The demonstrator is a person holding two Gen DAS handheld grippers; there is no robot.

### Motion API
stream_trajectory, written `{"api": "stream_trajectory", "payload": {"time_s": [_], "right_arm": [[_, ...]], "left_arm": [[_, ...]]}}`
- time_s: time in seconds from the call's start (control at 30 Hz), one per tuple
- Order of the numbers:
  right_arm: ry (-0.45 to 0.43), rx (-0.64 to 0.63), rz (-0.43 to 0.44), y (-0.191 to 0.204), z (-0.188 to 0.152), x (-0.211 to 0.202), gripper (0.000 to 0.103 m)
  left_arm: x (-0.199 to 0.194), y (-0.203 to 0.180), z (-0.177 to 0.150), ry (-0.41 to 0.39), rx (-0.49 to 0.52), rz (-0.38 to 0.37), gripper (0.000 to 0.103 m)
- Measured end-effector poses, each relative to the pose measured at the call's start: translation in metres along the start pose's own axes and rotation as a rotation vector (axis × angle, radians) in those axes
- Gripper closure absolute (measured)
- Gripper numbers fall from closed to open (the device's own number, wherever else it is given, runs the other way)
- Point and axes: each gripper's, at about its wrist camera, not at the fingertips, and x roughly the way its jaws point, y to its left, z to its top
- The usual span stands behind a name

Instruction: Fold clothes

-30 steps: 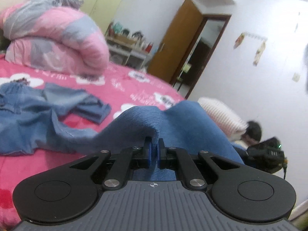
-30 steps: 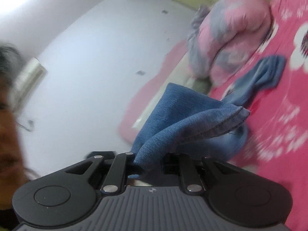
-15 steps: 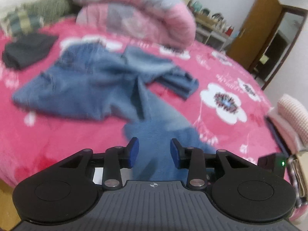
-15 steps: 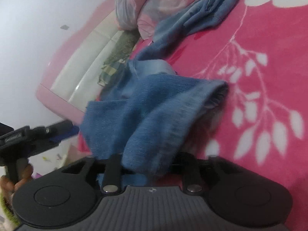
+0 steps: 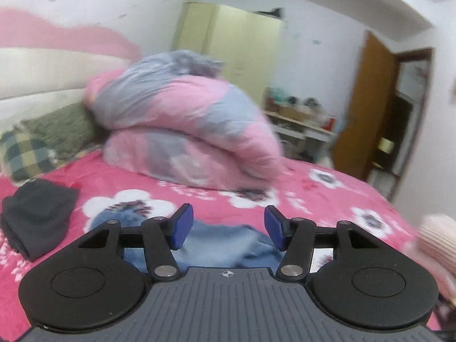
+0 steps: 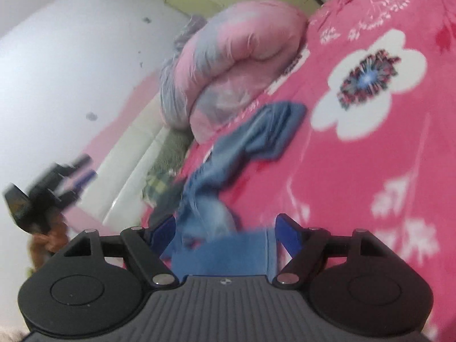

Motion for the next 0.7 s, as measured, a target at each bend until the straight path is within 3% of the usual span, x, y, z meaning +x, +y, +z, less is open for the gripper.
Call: {"api": "stream_trajectory", "payload": {"time_s": [0.13, 0.27, 0.47, 0.57, 0.7], "right_arm": [[0.013, 0.005, -0.094, -0.010, 0.030, 0.043, 0.025], [0.042, 0.000, -0.178, -0.030, 0.061, 0.100, 0.032], [0.067, -0.024, -0.297, -0.062, 0.104, 0.179, 0.038], [0.082, 0.043, -0.300, -0.080, 0.117, 0.203, 0.045], [0.066, 0.138, -0.277, -0.100, 0.131, 0.221, 0.046]], "left_arm": [[0.058, 0.048, -0.003, 0.007, -0.108, 0.128, 0.048], [0.107, 0.107, -0.015, 0.066, -0.233, 0.225, 0.049], [0.174, 0.147, -0.050, 0.152, -0.321, 0.304, 0.050], [0.195, 0.160, -0.066, 0.170, -0.328, 0.355, 0.050], [0.195, 0.166, -0.084, 0.150, -0.351, 0.373, 0.051]]}}
